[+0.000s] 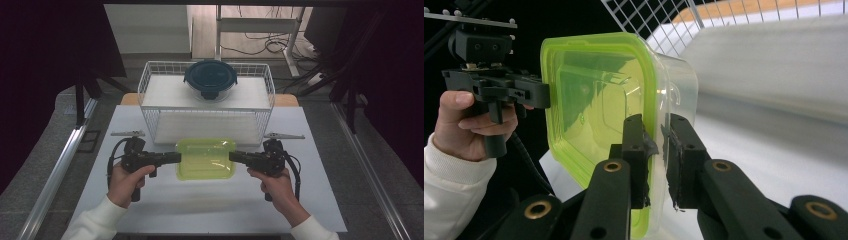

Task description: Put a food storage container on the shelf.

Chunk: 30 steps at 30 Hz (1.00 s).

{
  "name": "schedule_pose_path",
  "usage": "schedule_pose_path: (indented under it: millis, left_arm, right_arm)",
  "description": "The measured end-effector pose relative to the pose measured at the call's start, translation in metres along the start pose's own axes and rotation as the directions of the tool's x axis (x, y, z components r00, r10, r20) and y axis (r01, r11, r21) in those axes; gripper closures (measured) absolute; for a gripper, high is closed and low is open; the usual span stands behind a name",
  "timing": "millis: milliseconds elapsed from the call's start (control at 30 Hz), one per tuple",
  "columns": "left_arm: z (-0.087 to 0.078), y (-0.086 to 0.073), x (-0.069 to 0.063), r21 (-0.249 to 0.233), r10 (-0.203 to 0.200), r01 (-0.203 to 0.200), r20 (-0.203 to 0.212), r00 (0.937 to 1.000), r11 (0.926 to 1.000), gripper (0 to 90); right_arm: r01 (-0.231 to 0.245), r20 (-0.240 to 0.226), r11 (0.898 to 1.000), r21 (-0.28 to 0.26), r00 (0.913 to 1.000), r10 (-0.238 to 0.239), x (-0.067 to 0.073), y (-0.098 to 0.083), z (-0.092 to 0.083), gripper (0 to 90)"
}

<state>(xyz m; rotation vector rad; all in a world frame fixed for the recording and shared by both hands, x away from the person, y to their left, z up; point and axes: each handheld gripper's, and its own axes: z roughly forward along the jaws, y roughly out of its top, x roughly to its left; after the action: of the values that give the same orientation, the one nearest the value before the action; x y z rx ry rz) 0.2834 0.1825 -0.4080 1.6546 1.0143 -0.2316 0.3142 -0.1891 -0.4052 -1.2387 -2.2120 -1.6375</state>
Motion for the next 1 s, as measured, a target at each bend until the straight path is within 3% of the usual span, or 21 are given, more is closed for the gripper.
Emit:
schedule_pose_path:
  millis: [233, 1000]
  left_arm:
    - [-0.006, 0.013, -0.006, -0.014, 0.008, -0.008, 0.007, 0.9999, 0.9999, 81.6]
    - [-0.017, 0.038, -0.010, -0.040, 0.020, -0.019, 0.025, 0.9995, 0.9990, 81.5]
  right_arm:
    - [0.033, 0.006, 0.999, -0.015, 0.9994, -0.033, 0.009, 0.016, -0.004, 79.2]
    - [0.059, -0.007, 0.997, -0.040, 0.9982, -0.059, 0.017, 0.044, -0.006, 79.1]
